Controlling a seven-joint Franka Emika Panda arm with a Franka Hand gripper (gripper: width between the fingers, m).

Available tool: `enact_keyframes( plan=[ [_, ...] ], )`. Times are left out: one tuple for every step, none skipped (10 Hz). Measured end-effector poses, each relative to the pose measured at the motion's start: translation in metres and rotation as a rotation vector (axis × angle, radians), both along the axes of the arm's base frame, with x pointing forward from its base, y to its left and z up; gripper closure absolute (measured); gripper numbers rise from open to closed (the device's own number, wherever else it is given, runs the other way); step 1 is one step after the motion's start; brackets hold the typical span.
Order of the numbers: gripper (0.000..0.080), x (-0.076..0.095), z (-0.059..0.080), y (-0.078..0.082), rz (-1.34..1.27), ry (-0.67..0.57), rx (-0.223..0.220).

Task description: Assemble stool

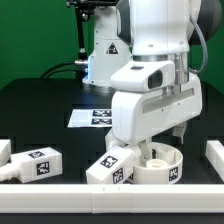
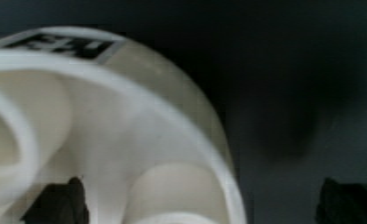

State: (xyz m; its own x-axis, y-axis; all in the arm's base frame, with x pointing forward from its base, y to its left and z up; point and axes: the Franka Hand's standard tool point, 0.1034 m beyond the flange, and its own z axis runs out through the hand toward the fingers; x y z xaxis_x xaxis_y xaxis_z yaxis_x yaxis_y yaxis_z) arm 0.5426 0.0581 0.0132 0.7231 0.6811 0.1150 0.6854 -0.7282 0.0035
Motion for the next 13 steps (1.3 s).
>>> enact_keyframes(
  plan=[
    [0.0150,-0.001,-0.001,0.001,-0.002,0.002,0.000],
    [0.0168,0.000,-0.001,0.000,-0.003,0.002,0.000],
    [0.0295,-0.001,-0.001,0.000,-0.003,0.002,0.000],
    [0.0295,-0.001,-0.001,0.000,-0.003,0.002,0.000],
    [0.0493,-0.001,-0.001,0.000,-0.003,0.002,0.000],
    [0.0493,-0.001,-0.001,0.000,-0.003,0.002,0.000],
    [0.0489,0.000,-0.001,0.000,-0.003,0.002,0.000],
    [0.0489,0.003,-0.001,0.005,-0.010,-0.001,0.003],
    [0.0489,0.011,-0.001,0.017,-0.022,-0.010,0.010],
    [0.0489,0.022,-0.001,0.031,-0.019,-0.024,0.017],
    [0.0489,0.033,-0.001,0.038,-0.022,-0.034,0.022],
    [0.0489,0.042,0.000,0.041,-0.025,-0.044,0.025],
    [0.0489,0.047,0.001,0.044,-0.031,-0.049,0.029]
  ],
)
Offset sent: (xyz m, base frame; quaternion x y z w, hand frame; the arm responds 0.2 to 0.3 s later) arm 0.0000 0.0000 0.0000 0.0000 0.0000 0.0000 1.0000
